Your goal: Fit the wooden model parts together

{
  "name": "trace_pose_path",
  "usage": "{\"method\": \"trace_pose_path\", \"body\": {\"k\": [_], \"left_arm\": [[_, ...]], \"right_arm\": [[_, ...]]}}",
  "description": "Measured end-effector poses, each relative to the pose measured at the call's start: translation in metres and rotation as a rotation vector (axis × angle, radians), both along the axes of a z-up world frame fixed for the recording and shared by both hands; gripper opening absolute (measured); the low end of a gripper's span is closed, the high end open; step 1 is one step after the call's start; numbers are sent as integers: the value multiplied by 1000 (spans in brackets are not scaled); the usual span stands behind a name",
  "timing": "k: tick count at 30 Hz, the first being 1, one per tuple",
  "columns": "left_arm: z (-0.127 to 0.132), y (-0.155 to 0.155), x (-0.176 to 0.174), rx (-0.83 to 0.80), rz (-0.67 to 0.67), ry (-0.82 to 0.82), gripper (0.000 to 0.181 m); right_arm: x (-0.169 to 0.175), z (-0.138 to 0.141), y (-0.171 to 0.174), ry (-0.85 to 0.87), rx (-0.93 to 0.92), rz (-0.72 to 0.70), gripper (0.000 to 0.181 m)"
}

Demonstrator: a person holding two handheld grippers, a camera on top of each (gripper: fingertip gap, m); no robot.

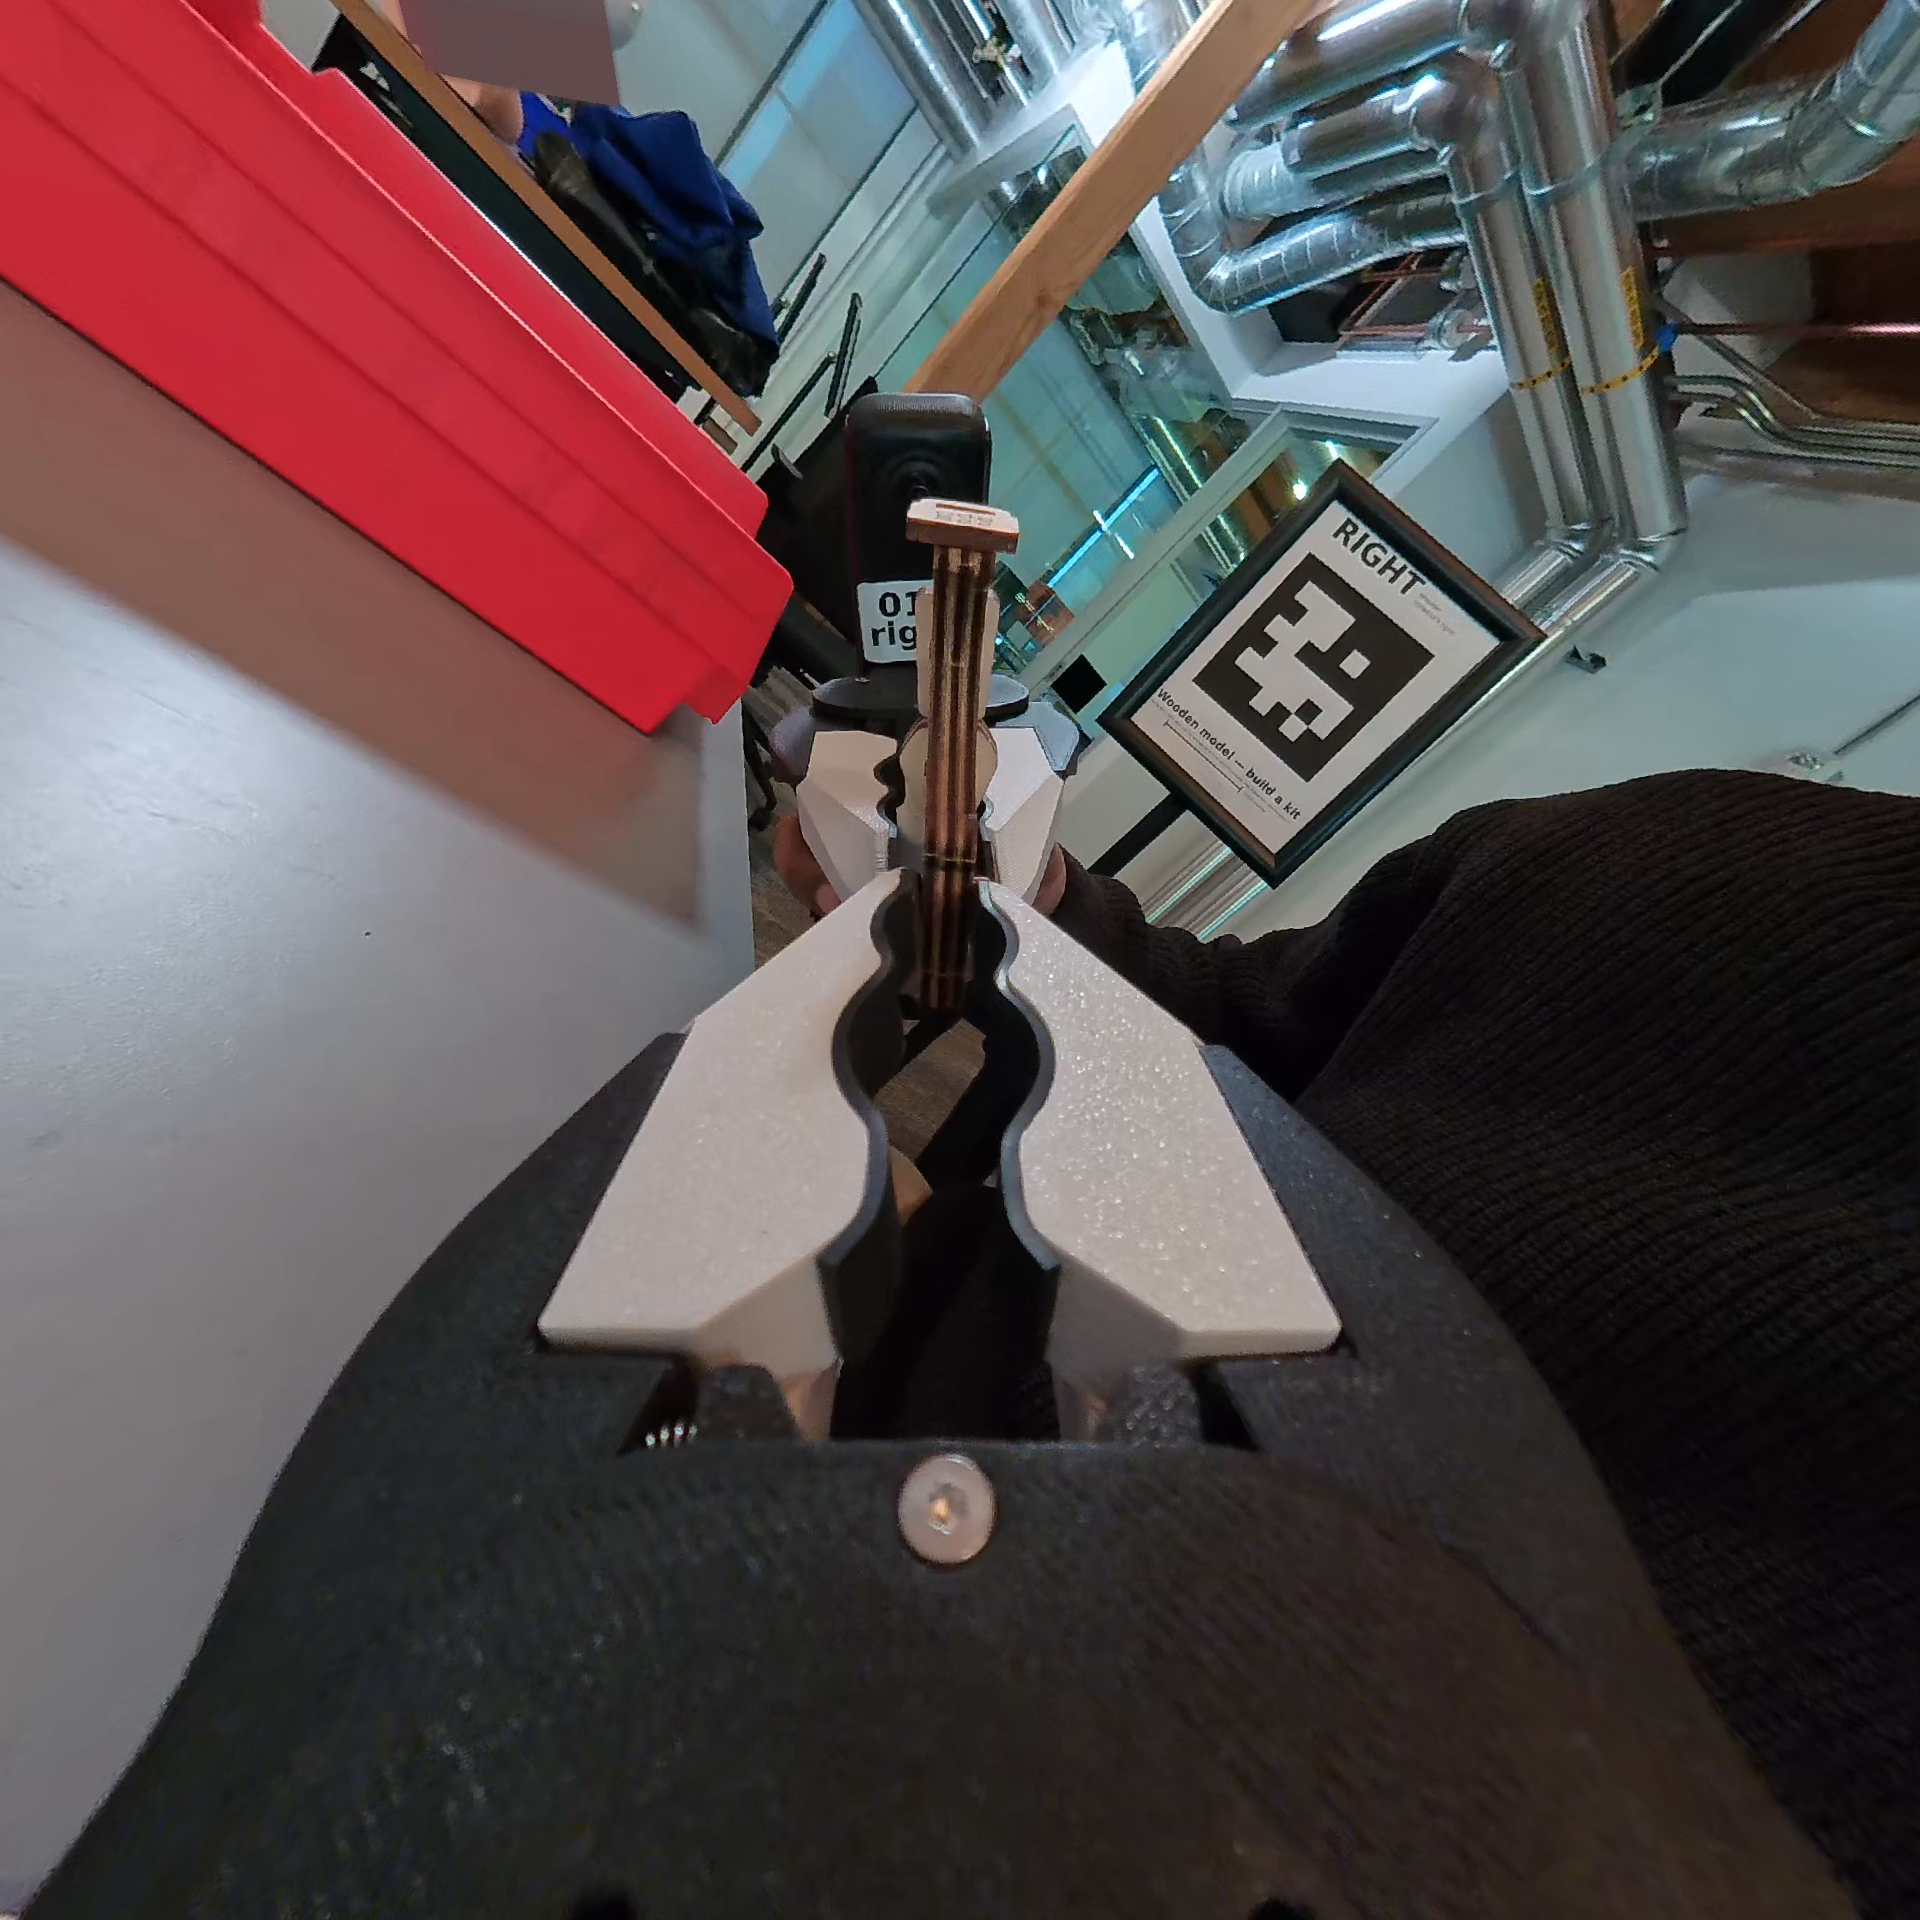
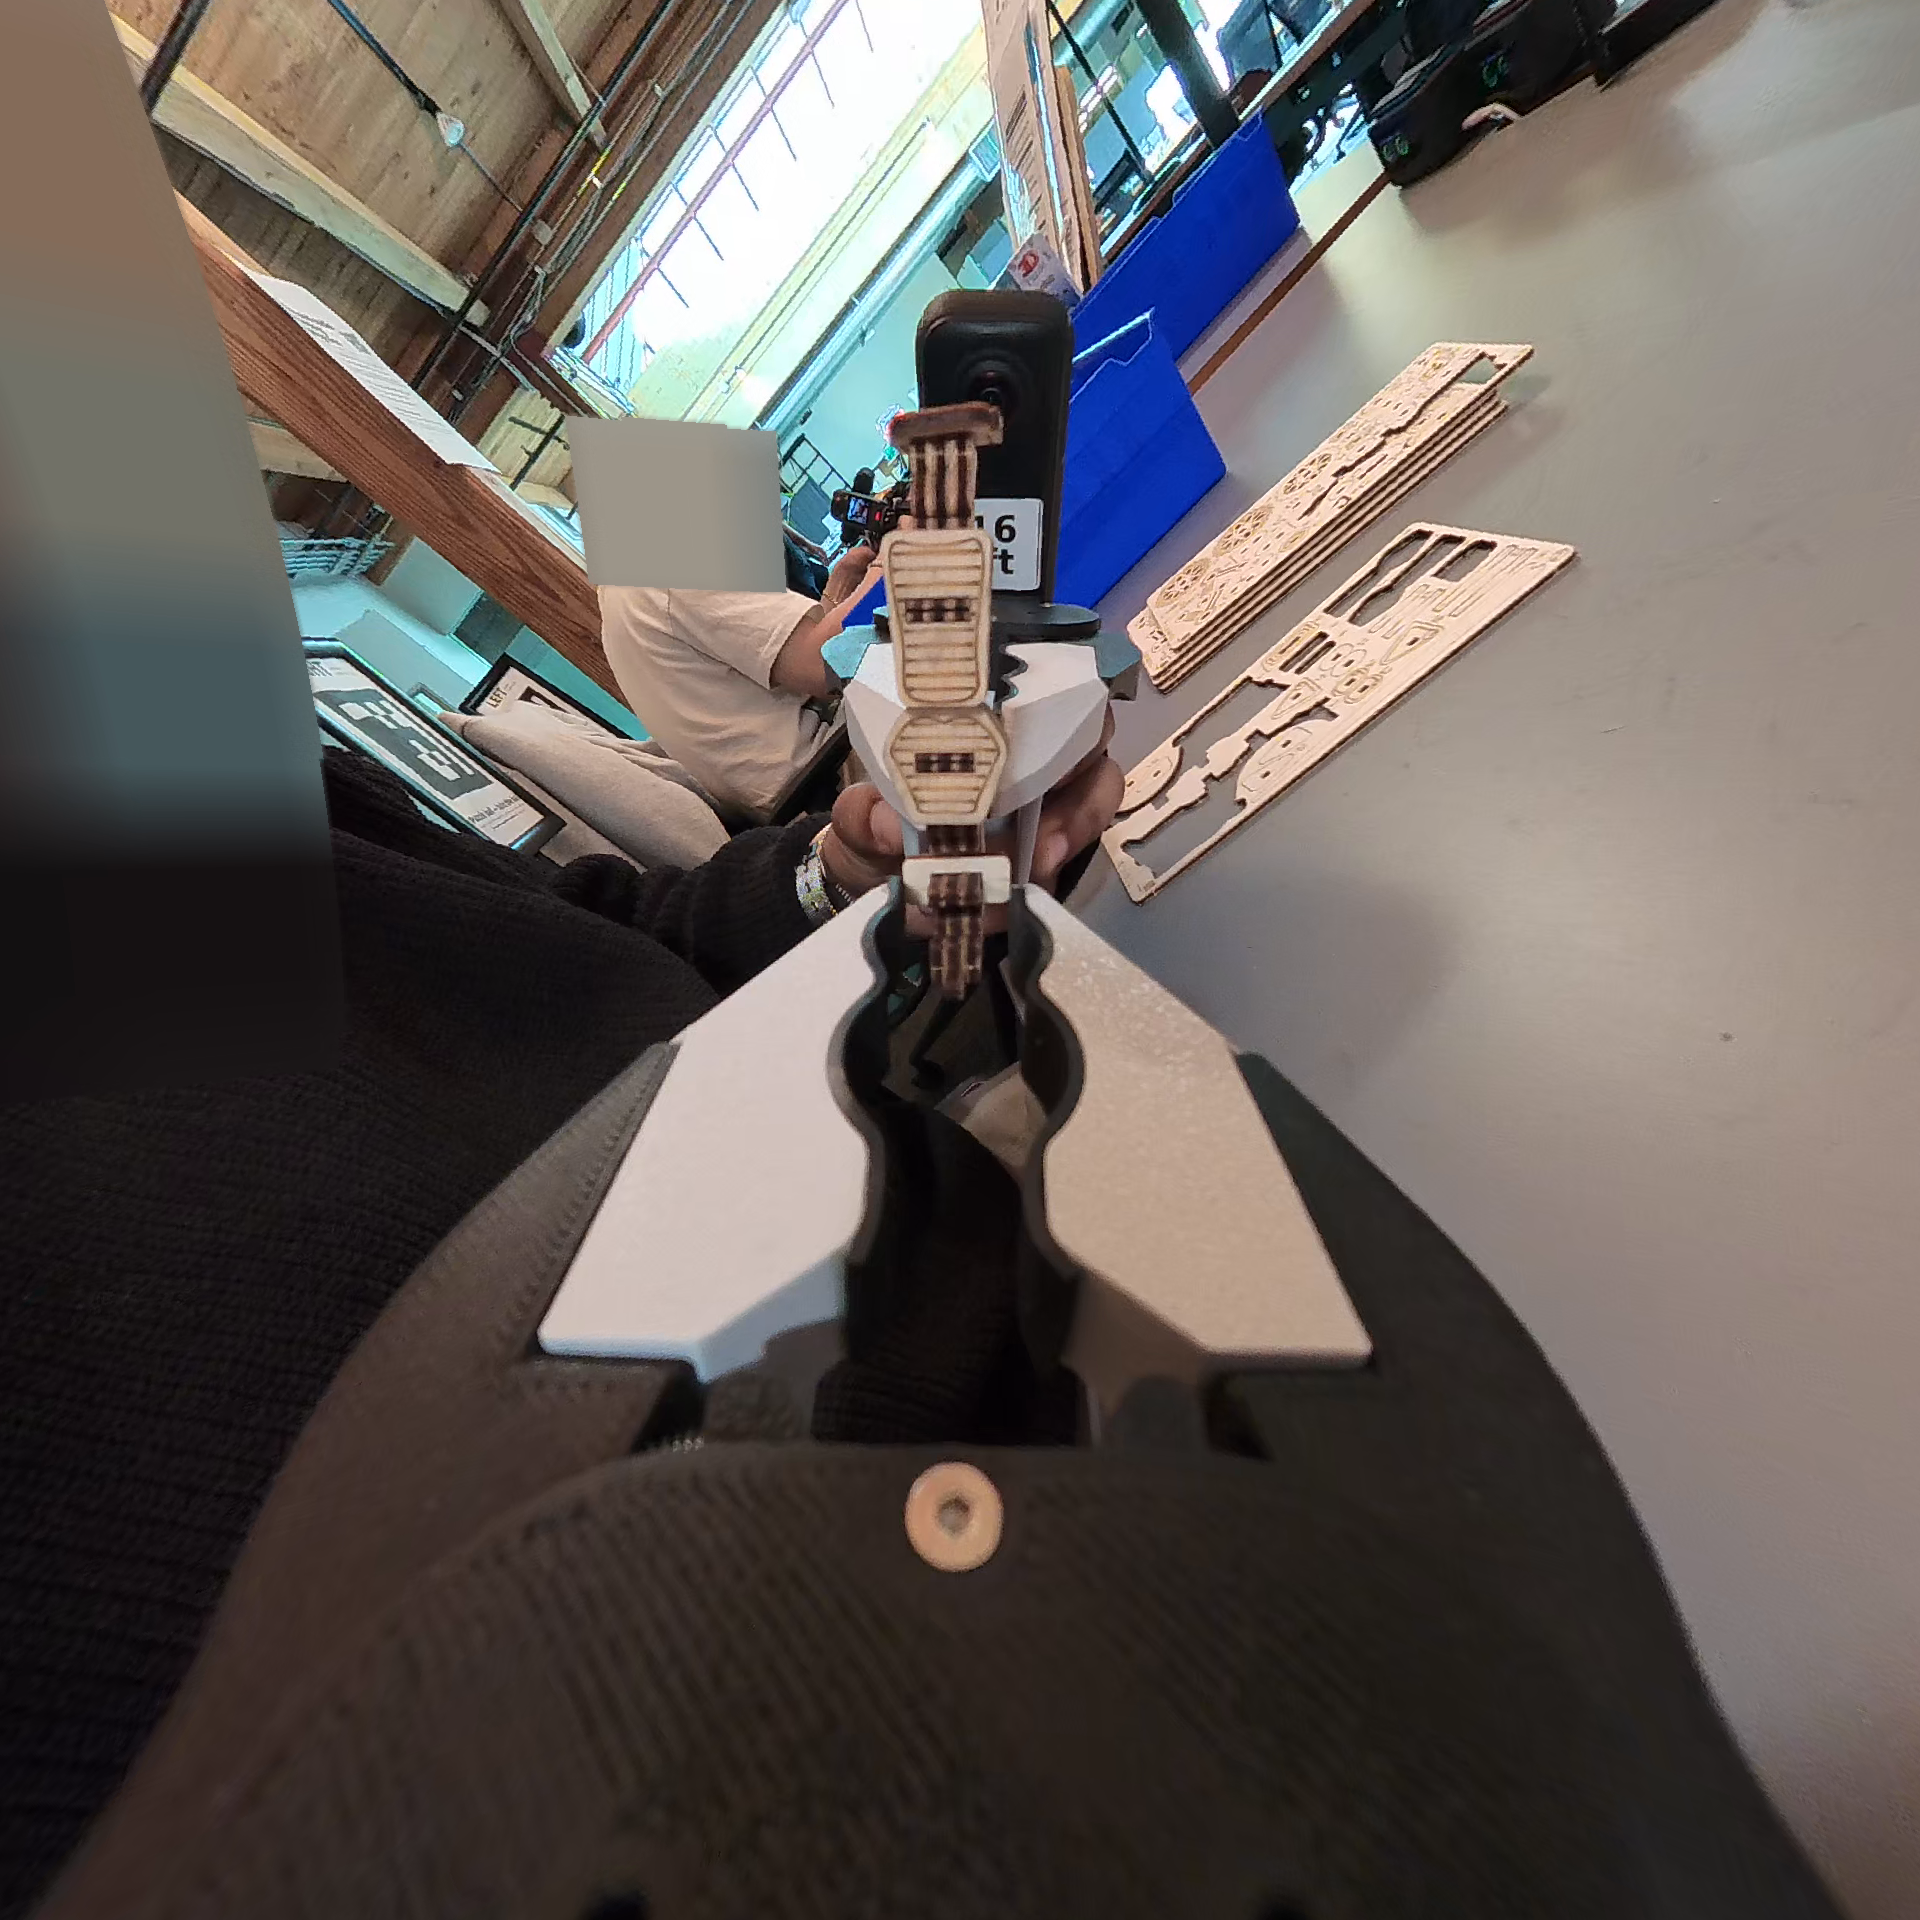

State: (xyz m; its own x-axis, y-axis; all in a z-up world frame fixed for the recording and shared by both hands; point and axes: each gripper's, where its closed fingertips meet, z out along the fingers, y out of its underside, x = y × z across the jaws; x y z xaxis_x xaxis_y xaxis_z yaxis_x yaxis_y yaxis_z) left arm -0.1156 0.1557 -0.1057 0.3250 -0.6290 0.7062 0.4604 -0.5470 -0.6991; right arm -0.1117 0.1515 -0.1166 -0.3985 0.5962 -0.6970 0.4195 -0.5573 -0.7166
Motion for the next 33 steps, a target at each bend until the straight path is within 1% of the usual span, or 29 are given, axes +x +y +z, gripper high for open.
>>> {"method": "trace_pose_path", "body": {"k": [17,21,23,27,33], "left_arm": [[-1,0,3,4,-2,16,7],[3,1,-3,-1,10,-41,7],[5,2,-7,-5,17,-76,7],[7,3,-12,-10,30,-118,6],[6,3,-8,-11,22,-111,7]], "right_arm": [[0,-1,-2,-4,0,11,19],[0,1,0,6,-10,5,27],[0,1,2,8,-16,-3,27],[0,2,1,14,-20,-4,23],[-1,5,1,35,-44,-7,15]]}}
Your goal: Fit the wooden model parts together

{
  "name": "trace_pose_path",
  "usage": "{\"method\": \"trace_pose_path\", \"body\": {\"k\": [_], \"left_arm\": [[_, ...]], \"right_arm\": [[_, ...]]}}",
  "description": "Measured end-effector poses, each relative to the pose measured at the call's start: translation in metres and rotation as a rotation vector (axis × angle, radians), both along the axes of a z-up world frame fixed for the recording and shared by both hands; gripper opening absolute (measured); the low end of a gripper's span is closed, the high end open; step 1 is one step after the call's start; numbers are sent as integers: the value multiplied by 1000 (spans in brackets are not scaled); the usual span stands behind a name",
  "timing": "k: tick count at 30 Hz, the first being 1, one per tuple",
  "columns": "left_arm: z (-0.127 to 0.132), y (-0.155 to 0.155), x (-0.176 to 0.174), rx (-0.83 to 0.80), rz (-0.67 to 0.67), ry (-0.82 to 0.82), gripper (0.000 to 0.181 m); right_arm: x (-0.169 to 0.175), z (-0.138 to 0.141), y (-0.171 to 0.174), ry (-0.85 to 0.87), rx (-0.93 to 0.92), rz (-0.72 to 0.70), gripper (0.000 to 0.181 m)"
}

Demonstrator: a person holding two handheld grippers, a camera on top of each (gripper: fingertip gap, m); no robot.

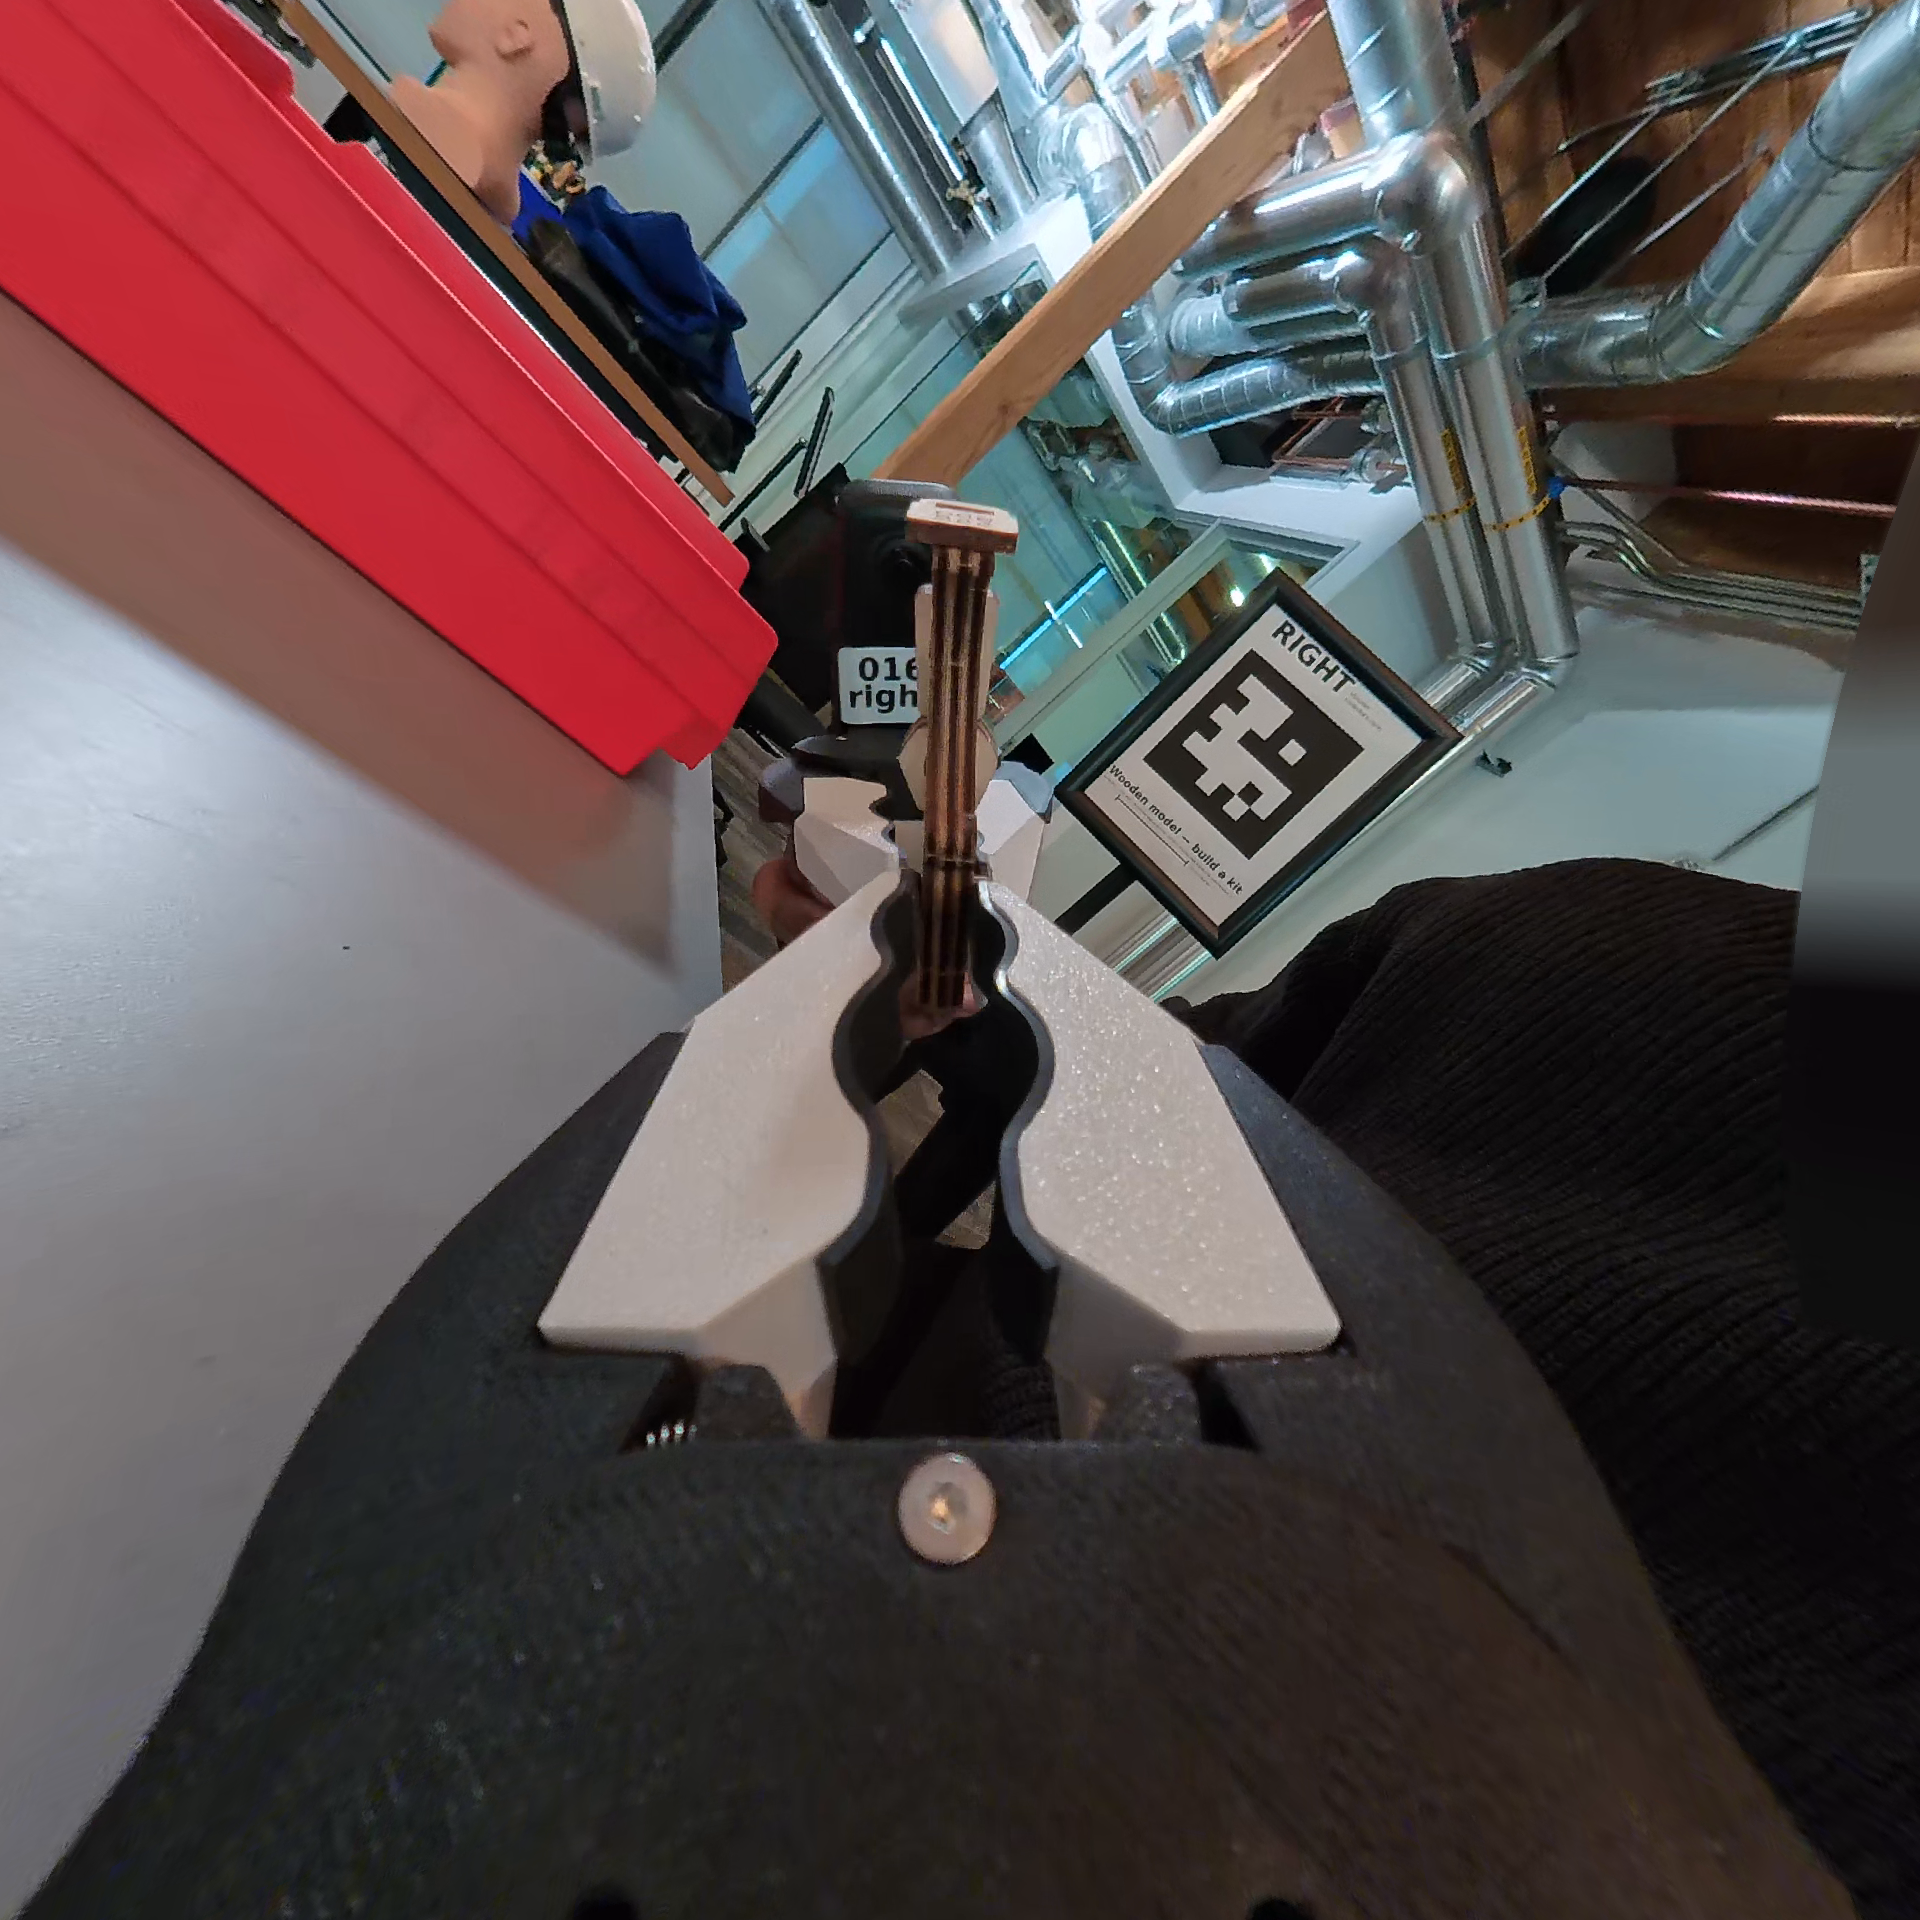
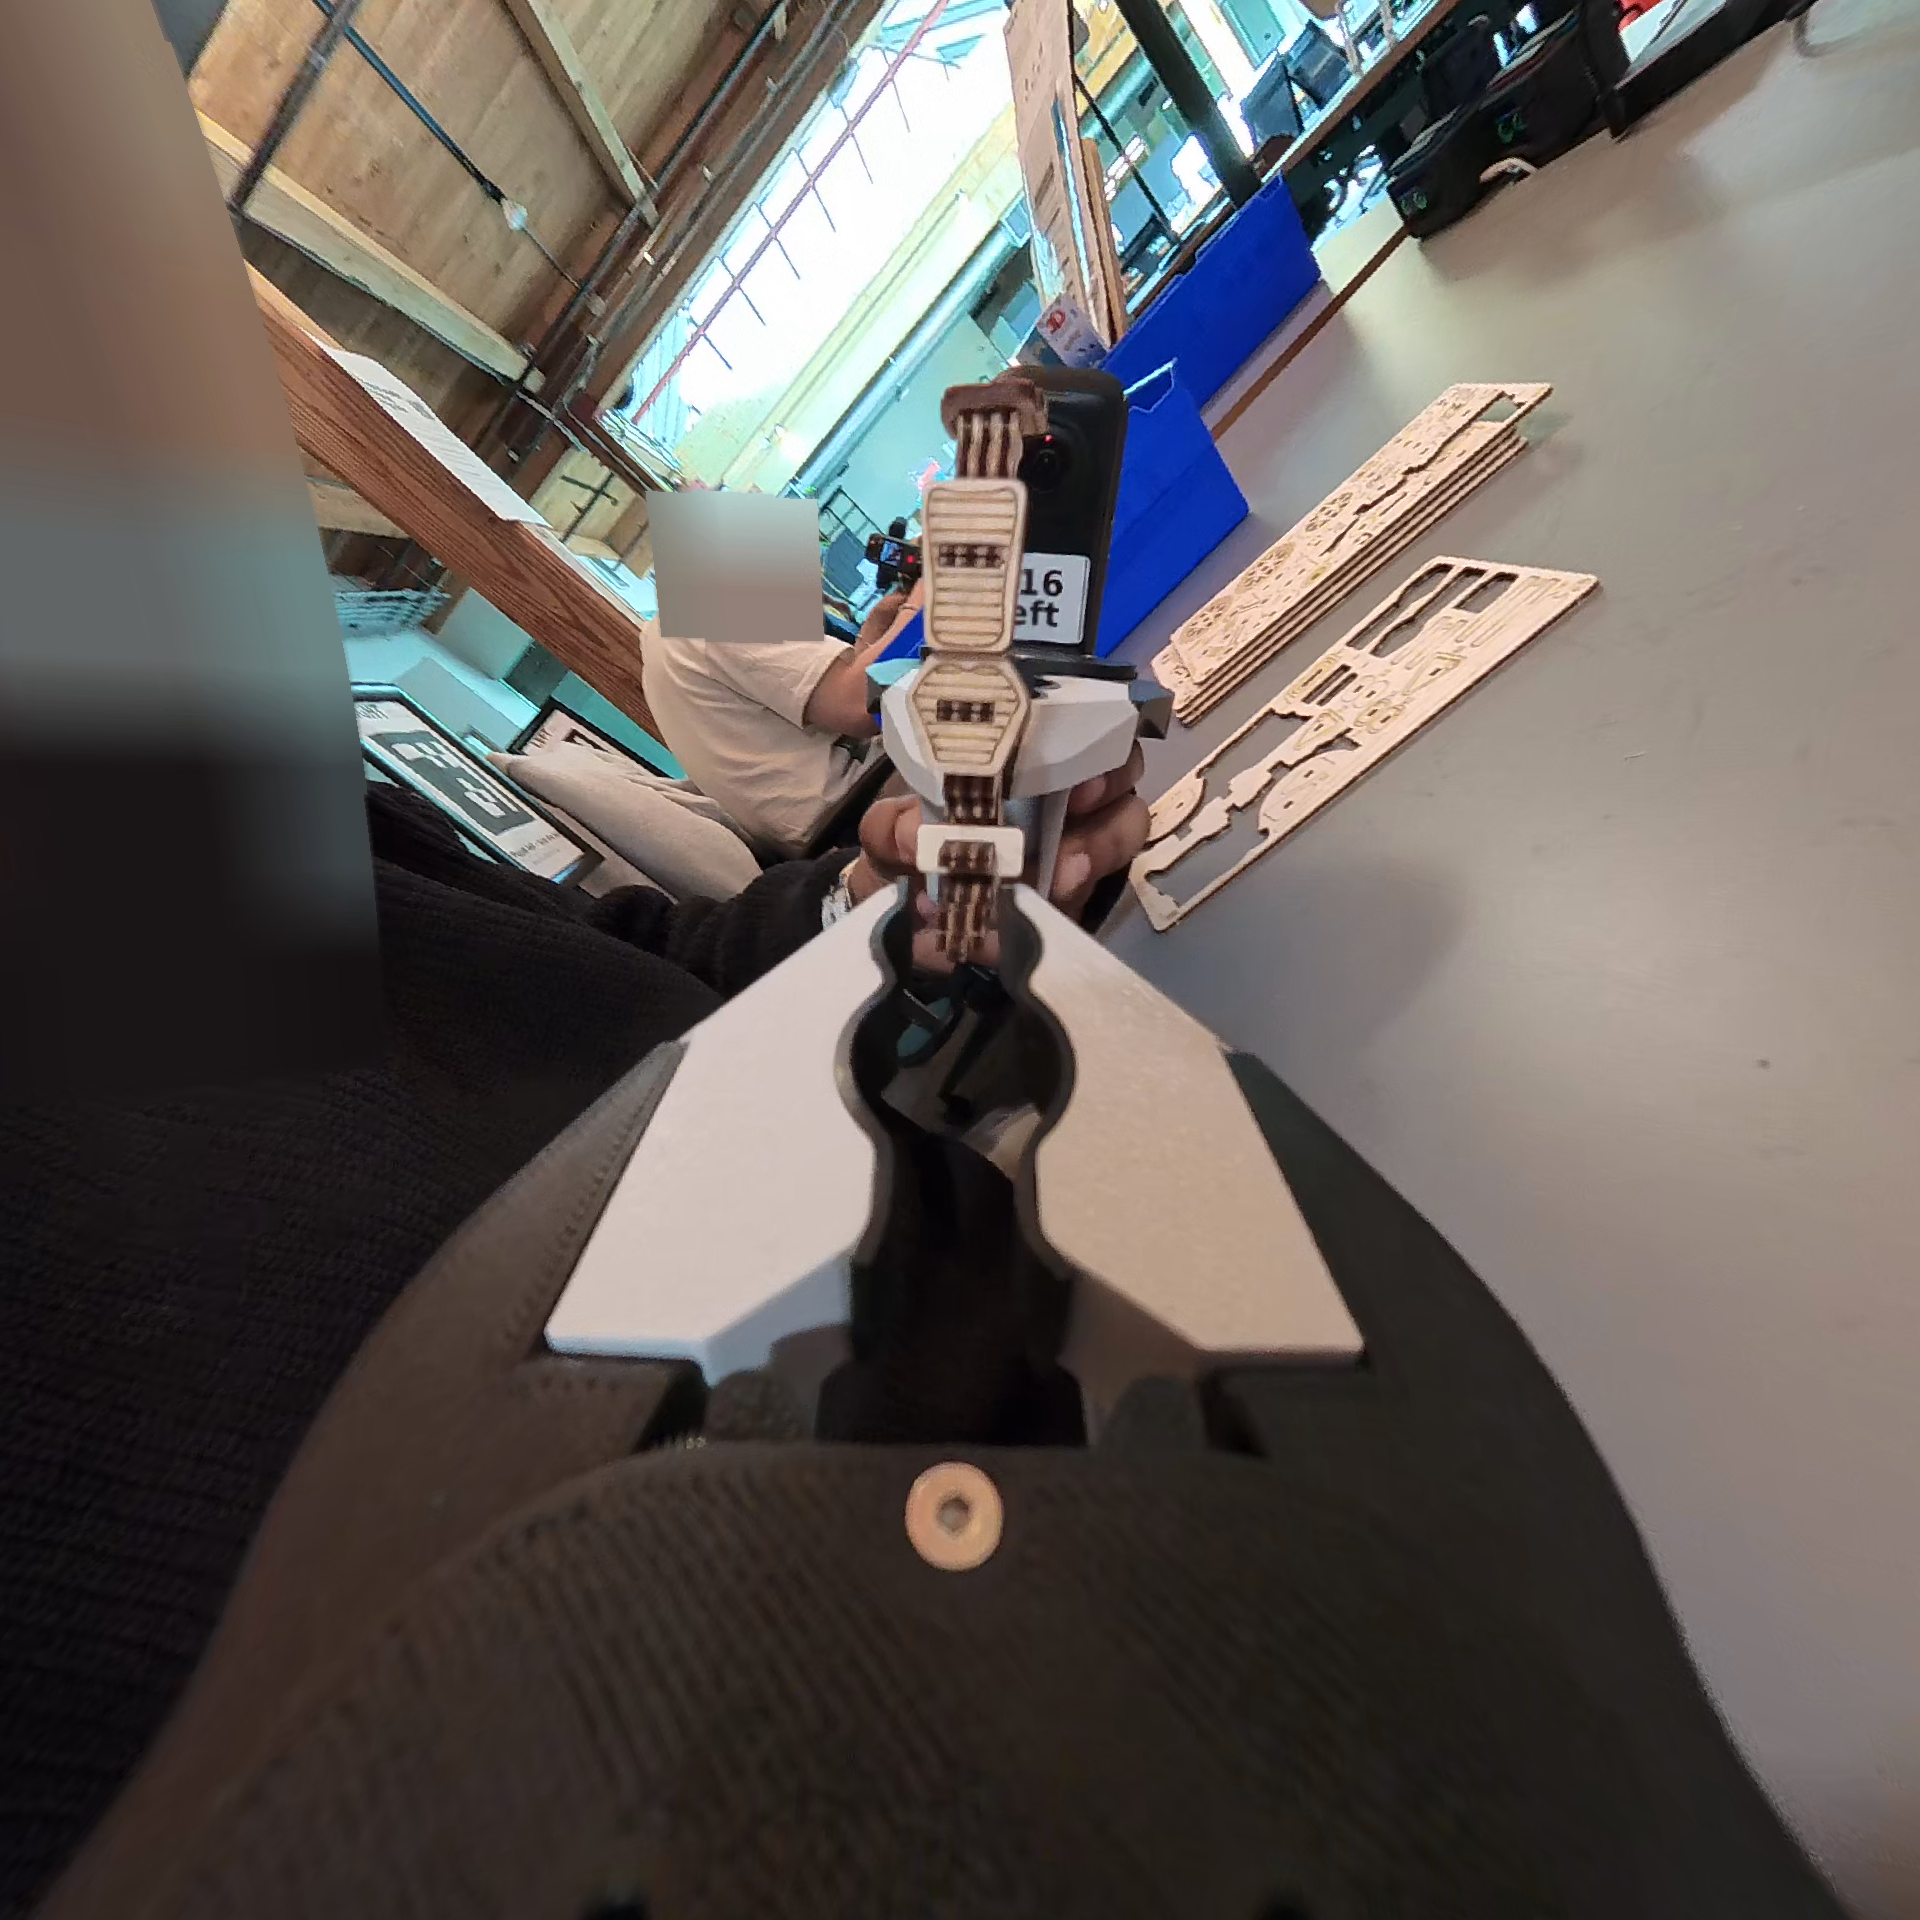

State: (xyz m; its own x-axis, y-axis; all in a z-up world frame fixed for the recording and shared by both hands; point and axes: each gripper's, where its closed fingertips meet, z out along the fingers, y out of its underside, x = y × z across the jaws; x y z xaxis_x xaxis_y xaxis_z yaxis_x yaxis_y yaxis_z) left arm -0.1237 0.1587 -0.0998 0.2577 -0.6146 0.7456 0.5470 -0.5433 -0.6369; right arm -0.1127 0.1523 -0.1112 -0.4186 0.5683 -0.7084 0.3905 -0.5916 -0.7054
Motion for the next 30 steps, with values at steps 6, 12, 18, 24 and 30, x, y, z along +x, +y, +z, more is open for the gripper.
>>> {"method": "trace_pose_path", "body": {"k": [6,12,18,24,30], "left_arm": [[0,1,2,-2,2,-10,6],[1,3,0,-11,10,-62,11],[-2,3,4,-26,-8,-48,17],[-5,2,9,-33,-25,-46,10],[-7,1,8,-34,-24,-10,7]], "right_arm": [[0,-1,0,-7,-1,-2,9],[-1,0,3,2,17,-22,8],[0,3,9,16,6,-47,7],[-1,-1,8,-2,58,-53,7],[-2,-2,6,4,74,-53,8]]}}
